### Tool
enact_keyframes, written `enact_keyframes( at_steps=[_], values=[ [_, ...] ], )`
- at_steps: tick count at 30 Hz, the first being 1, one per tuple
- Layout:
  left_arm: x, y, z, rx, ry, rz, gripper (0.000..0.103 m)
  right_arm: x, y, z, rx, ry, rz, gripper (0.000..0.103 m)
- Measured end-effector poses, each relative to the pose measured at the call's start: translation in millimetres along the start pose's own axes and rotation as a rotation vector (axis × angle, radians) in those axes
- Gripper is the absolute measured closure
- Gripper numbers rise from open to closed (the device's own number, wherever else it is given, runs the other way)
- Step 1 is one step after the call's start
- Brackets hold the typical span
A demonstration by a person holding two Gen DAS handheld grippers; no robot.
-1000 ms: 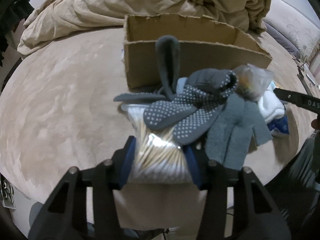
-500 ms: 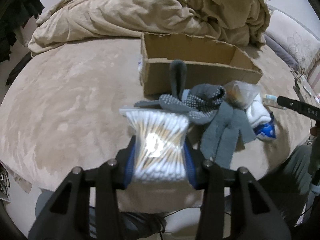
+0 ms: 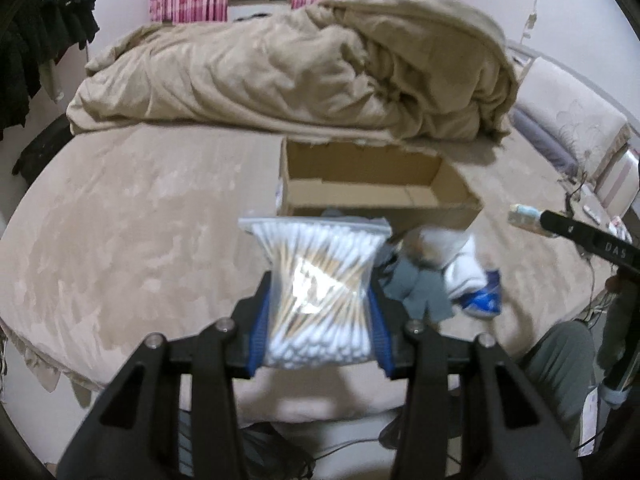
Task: Organize objects
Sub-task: 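Carry both items over the cardboard box and open both grippers to drop them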
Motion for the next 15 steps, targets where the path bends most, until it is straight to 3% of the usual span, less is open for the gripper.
enact_keyframes(
  at_steps=[8,15],
  values=[
    [-25,30,16,0.026,-0.046,0.077,0.059,-37,21,-9,-0.014,0.031,0.092,0.053],
    [-11,64,34,0.056,-0.091,0.103,0.059,-38,48,-19,-0.051,0.056,0.156,0.053]
  ],
)
Point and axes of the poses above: each gripper's, at about its wrist camera, not at the fingertips, and x roughly the way its jaws point, z to its right, y to its top, the point moved 1 cm from there along x, roughly the way its jaws point, and after that the axes turned 7 degrees about -y, right-handed, at the moved point
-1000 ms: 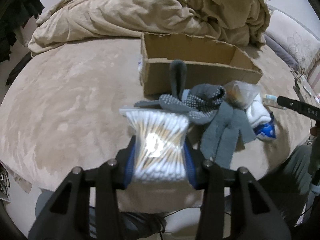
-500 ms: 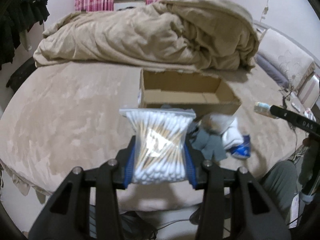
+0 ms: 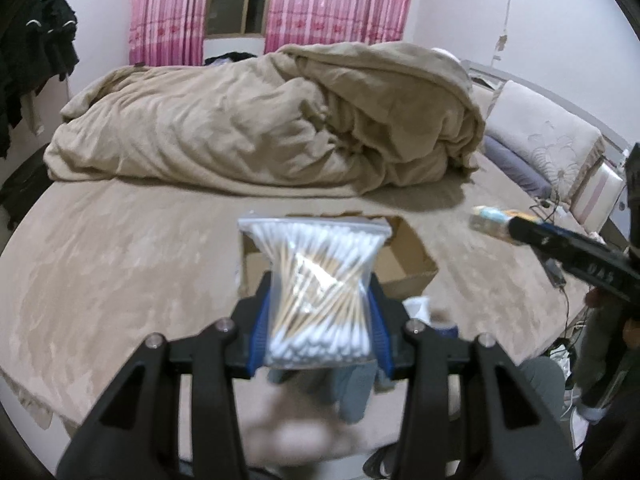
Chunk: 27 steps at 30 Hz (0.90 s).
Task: Organize objects
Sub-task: 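Carry both items over the cardboard box and open both grippers to drop them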
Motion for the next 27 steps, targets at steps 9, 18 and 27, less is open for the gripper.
enact_keyframes(
  at_steps=[9,18,27],
  values=[
    [79,23,5,-0.019,-0.063,-0.054,0.060,58,12,-2,-0.022,0.018,-0.026,0.053],
    [179,15,-4,-0.057,-0.088,-0.186,0.060,134,2,1,0.009,0.045,-0.137,0.053],
    [211,1,-8,-0.081,-0.103,-0.256,0.058,174,-15,7,0.059,0.068,-0.230,0.053]
  ],
)
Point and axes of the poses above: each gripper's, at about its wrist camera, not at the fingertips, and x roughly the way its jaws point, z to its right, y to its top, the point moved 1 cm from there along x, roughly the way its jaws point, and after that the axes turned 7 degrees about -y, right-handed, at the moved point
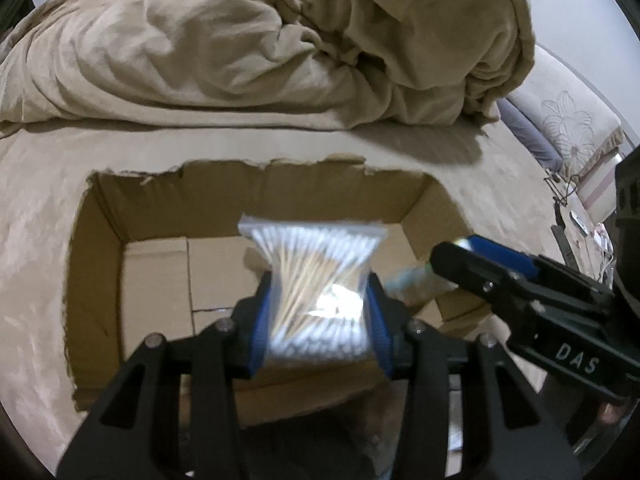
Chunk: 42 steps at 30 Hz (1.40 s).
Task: Organize objects
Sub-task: 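Carry both items over the cardboard box and open both grippers to drop them, then grasp the gray dotted glove with the left gripper while the right gripper grasps the blue wet-wipe packet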
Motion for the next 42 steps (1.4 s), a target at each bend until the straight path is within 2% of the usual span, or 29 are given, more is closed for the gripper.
enact_keyframes(
  at_steps=[2,3,5,10,26,29,32,42],
  values=[
    [-3,1,0,-0.002,0.003,0.002,0.056,0,-1,2,0.014,0.000,-0.003,0.049],
    [-5,1,0,-0.004,0.009,0.004,0.053,0,-1,3,0.020,-0.004,-0.004,0.044],
    [-16,2,0,-0.015,0.023,0.026,0.040,-6,-1,4,0.027,0.009,0.000,0.040],
    [-52,-2,3,-0.024,0.028,0.078,0.037,-32,1,0,0.029,0.011,0.054,0.028],
    [-172,-36,26,0.020,0.052,0.225,0.035,-135,-19,-8,0.008,-0.011,0.173,0.027],
    [-185,-45,30,0.026,0.051,0.237,0.034,-154,-25,-12,-0.008,-0.016,0.201,0.022],
    [-194,-55,30,0.026,0.052,0.245,0.025,-169,-32,-15,-0.030,-0.020,0.222,0.019],
    [-188,-96,21,0.007,0.065,0.193,0.025,-184,-58,-6,-0.020,-0.037,0.232,0.018]
  ],
)
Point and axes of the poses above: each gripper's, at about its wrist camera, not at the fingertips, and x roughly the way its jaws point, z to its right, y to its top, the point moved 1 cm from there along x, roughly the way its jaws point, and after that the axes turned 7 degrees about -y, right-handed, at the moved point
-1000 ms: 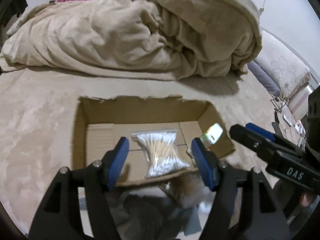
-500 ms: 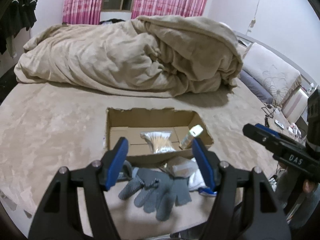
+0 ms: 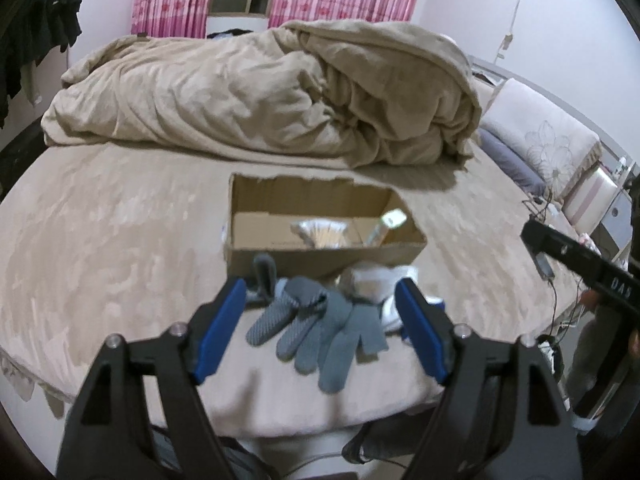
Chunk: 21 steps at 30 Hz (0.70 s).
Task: Organize objects
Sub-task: 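Grasp the gray dotted glove with the left gripper while the right gripper grasps the blue wet-wipe packet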
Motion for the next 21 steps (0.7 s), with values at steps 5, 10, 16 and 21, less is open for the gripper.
enact_keyframes(
  at_steps=[5,10,16,21],
  values=[
    [15,-19,-7,-0.008,0.009,-0.052,0.025,7,-16,7,0.009,-0.005,-0.034,0.018],
    [34,-30,-15,-0.025,0.010,-0.090,0.025,21,-32,16,0.020,-0.023,-0.082,0.018],
    [58,-33,-24,-0.035,0.024,-0.110,0.025,46,-49,27,0.036,-0.038,-0.148,0.018],
    [80,-30,-29,-0.036,0.028,-0.129,0.025,73,-61,35,0.045,-0.050,-0.205,0.018]
  ],
)
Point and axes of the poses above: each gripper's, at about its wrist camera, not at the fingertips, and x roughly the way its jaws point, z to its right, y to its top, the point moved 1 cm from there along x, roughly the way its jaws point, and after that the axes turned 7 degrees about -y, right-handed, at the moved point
